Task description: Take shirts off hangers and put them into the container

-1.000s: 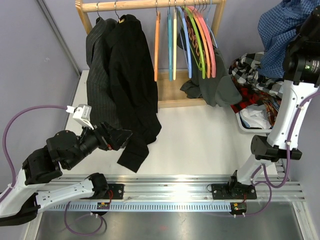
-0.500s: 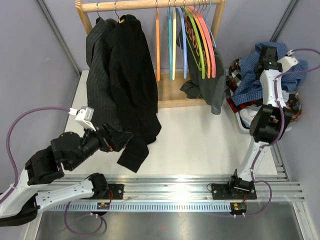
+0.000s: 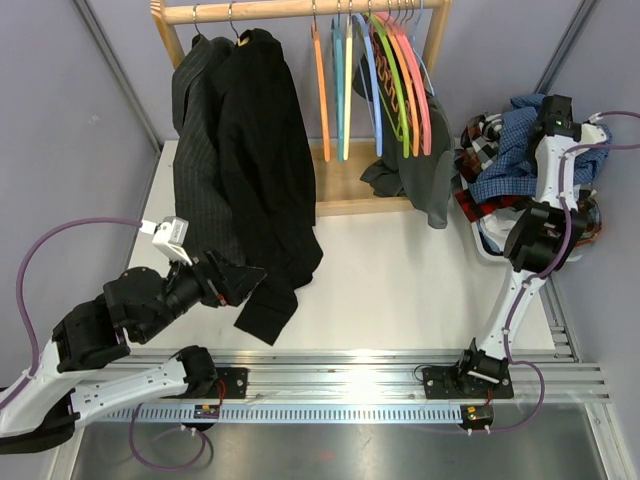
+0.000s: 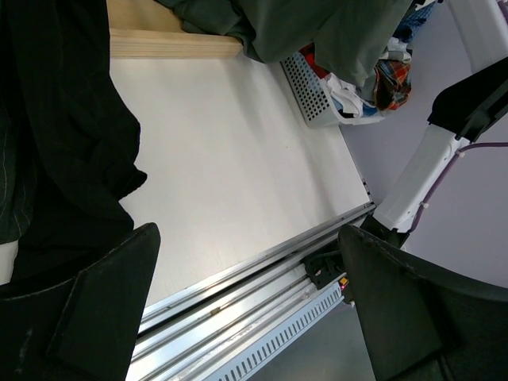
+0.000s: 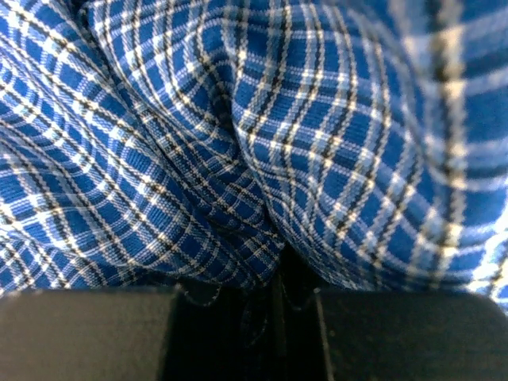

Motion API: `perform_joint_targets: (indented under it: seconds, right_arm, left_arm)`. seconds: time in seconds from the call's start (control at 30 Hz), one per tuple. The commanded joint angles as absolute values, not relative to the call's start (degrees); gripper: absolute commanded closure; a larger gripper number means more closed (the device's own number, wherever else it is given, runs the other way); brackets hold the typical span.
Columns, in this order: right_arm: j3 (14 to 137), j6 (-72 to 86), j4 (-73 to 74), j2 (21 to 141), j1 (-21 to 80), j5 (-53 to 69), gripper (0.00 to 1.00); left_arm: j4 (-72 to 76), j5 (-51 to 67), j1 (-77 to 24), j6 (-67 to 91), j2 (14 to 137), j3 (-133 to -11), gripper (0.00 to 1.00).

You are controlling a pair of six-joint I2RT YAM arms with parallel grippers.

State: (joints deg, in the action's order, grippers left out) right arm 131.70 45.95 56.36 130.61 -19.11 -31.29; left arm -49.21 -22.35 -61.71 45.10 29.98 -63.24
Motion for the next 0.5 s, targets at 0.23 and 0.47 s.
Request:
perform_joint_targets:
  seconds: [0.23, 0.47]
  right_arm:
    - [130.42, 36.66, 53.17, 118.05, -21.36, -17.49, 0.01]
    - [130.27, 32.35, 47.75, 102.44, -21.27, -12.59, 0.0]
  left_arm:
    - [-45.97, -21.36, -61.88, 43.59, 30.76, -64.25, 0.01]
    - [-45.35, -22.59, -61.96, 42.01, 29.71, -63.54, 0.01]
